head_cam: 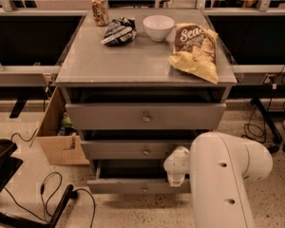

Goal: Open bottom drawer

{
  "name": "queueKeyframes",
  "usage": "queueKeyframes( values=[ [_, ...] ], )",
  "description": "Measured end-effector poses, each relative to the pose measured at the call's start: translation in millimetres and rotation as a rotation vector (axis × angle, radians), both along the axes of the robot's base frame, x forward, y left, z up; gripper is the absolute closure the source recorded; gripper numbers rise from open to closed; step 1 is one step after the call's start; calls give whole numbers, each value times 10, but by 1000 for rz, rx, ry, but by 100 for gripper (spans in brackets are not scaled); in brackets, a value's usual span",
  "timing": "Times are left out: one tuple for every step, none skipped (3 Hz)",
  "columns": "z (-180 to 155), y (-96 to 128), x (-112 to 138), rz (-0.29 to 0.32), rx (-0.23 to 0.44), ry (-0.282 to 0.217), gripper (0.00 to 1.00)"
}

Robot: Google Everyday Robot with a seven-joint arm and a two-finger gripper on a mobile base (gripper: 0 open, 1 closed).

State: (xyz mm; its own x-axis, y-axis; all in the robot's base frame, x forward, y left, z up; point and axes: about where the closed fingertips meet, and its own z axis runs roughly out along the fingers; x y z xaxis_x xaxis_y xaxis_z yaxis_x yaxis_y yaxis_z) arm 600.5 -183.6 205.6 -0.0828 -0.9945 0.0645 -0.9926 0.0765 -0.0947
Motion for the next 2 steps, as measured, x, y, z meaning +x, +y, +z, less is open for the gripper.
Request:
queueKeyframes(
  values=[
    [23,-19,-95,6,1,21,100],
    [82,-7,-166,3,11,40,100]
  ],
)
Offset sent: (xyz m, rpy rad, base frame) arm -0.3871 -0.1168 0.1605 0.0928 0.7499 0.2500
